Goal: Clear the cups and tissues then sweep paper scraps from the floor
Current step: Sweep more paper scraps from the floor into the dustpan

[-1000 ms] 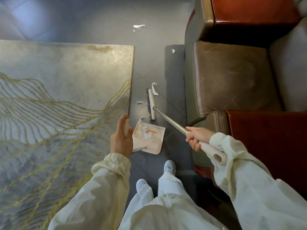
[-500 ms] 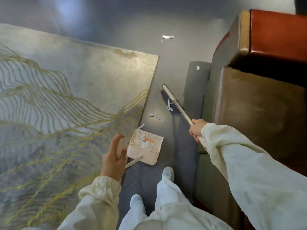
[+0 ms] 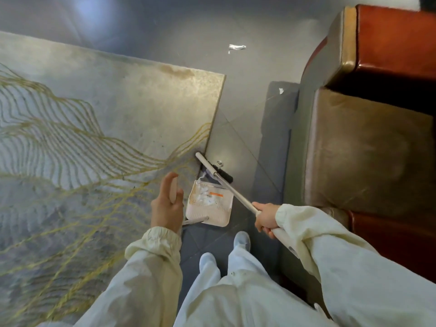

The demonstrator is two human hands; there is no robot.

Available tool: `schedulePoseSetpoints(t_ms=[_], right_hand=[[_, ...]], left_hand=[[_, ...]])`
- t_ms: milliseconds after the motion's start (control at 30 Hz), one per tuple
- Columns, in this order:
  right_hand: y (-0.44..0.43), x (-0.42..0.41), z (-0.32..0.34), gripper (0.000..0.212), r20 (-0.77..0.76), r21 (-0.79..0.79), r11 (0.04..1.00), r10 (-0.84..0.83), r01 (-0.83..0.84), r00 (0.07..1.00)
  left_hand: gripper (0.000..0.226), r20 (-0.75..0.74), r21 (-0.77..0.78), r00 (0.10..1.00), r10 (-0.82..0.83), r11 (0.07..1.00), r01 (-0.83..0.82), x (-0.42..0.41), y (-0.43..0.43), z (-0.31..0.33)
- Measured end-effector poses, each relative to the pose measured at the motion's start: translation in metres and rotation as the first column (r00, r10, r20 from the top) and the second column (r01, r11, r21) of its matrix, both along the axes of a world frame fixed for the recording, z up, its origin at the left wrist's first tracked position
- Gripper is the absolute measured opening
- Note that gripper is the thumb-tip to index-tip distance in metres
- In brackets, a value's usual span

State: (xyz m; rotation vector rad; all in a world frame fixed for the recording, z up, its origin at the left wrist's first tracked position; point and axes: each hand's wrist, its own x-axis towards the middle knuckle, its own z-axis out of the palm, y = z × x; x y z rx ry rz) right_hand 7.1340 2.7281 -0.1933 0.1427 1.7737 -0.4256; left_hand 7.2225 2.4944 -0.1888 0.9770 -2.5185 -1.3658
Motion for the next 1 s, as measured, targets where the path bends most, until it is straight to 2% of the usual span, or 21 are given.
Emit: schedulePoseSetpoints(t_ms=[133, 233, 367, 533, 767, 1000], right_hand=[[0.001, 0.04, 0.026, 0.071, 0.137, 0.008, 0.99, -0.137, 0.137, 0.981], [0.001, 0.052, 0.053, 0.077, 0.166, -0.013, 0.977, -0.209, 0.214, 0.964], [0.006, 0.054, 0.088, 0.071, 0.188, -0.065, 0.942, -0.313, 0.329, 0.931], [0.027, 0.046, 0.111, 0.068, 0.195, -0.094, 0.853, -0.49, 0.514, 0.849], [0.05, -0.015, 0.133, 0.067, 0.135, -0.175, 0.803, -0.553, 0.569, 0.822], [0.068, -0.139, 0.137, 0.069, 0.081, -0.236, 0.746, -0.623, 0.623, 0.778]], left_hand=[[0.042, -0.007, 0.015, 0.999, -0.035, 0.999, 0.036, 0.009, 0.009, 0.004], [0.043, 0.01, 0.017, 0.997, -0.076, 0.997, 0.076, 0.018, 0.012, 0.005], [0.042, -0.002, 0.026, 0.995, -0.095, 0.995, 0.095, 0.034, 0.003, 0.004], [0.039, -0.037, -0.004, 0.973, -0.228, 0.974, 0.228, 0.028, 0.005, 0.009], [0.031, -0.083, -0.039, 0.945, -0.317, 0.948, 0.315, -0.04, 0.015, 0.023], [0.033, -0.1, -0.073, 0.952, -0.289, 0.956, 0.283, -0.168, 0.031, 0.03]])
